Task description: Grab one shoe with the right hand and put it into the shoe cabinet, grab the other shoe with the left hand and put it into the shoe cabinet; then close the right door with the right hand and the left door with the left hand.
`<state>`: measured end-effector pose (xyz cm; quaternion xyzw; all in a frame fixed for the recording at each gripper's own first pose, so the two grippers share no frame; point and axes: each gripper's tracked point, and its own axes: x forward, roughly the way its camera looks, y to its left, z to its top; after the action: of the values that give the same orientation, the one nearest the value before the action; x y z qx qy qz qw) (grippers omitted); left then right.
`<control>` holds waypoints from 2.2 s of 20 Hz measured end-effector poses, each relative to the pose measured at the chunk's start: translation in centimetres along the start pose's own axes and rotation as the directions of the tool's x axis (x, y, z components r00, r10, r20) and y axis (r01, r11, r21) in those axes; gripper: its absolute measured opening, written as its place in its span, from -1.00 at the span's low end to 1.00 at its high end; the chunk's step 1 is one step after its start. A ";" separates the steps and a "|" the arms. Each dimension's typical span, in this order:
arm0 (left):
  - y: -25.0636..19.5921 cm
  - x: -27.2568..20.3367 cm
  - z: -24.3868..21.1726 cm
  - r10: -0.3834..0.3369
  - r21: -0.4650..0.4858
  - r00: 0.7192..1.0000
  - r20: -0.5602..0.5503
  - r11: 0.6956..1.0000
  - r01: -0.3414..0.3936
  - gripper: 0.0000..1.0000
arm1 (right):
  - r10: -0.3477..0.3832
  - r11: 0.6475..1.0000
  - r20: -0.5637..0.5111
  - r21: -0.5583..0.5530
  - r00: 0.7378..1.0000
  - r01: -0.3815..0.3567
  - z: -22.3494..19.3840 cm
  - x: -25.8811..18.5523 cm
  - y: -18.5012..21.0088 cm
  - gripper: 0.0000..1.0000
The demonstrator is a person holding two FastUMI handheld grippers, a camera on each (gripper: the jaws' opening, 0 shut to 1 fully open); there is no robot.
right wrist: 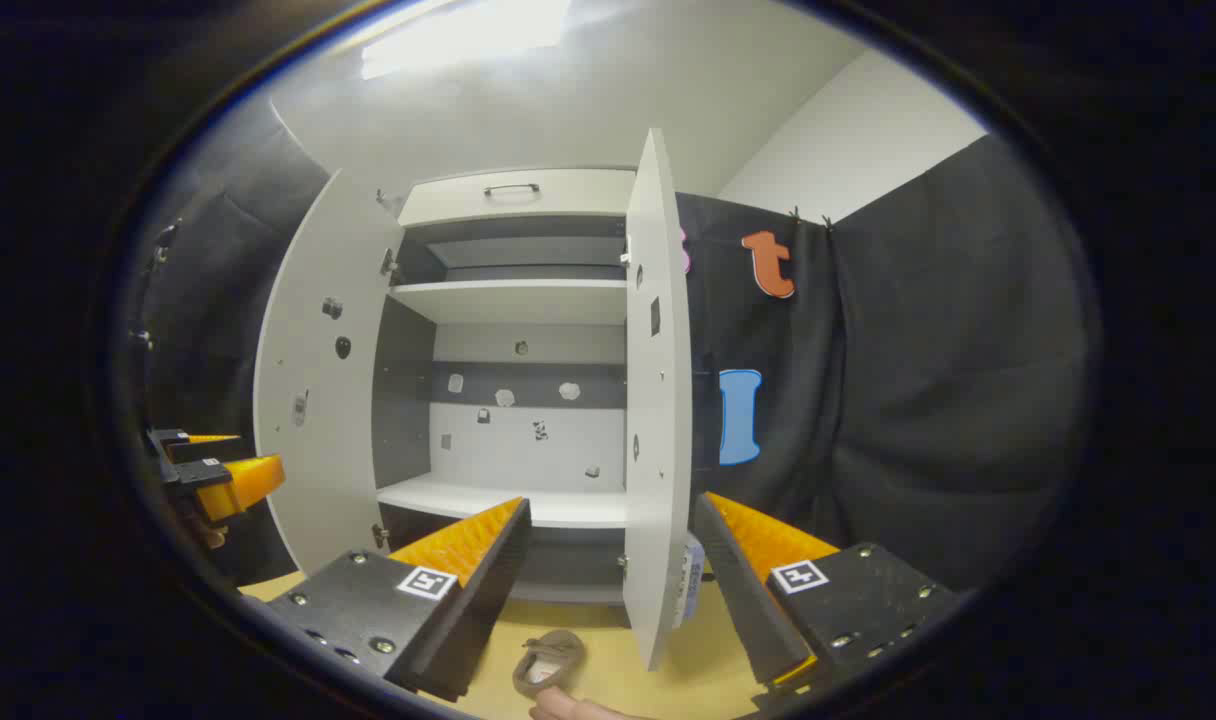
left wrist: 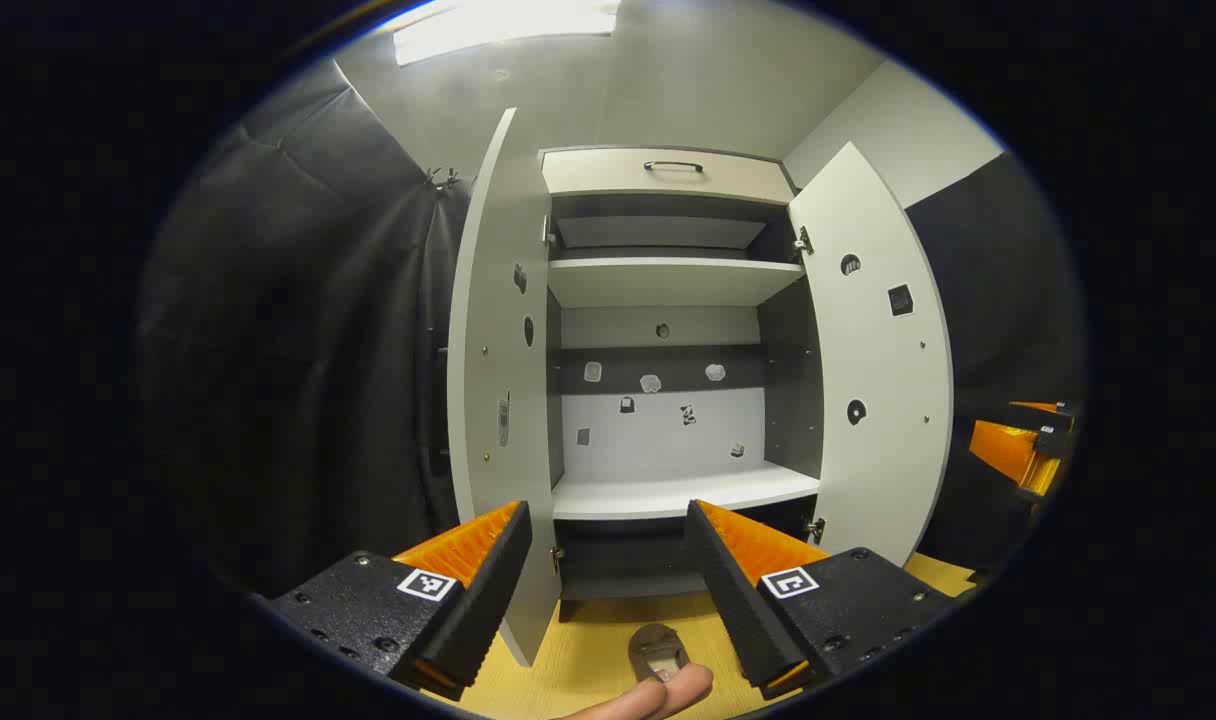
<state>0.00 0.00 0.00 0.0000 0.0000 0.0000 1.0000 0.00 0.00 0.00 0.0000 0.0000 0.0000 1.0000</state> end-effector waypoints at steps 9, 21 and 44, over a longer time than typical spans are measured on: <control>0.5 0.5 -0.4 0.012 0.002 1.000 -0.009 1.000 -0.012 0.90 | 0.021 1.000 -0.017 -0.016 1.000 -0.021 -0.8 0.8 1.3 0.97; -0.1 0.7 2.3 0.001 0.004 0.999 0.042 1.000 -0.001 0.88 | 0.038 0.998 -0.107 -0.055 0.994 -0.044 -6.5 4.9 4.5 0.90; 1.5 5.4 -4.5 -0.020 -0.079 1.000 -0.002 0.997 0.019 0.92 | 0.000 1.000 -0.653 0.024 0.757 0.020 -43.5 8.6 12.0 0.63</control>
<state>5.38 1.52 -4.47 -0.0393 0.0014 -0.0098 0.9992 8.60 11.98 -43.47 0.0148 0.3484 -0.0053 0.9372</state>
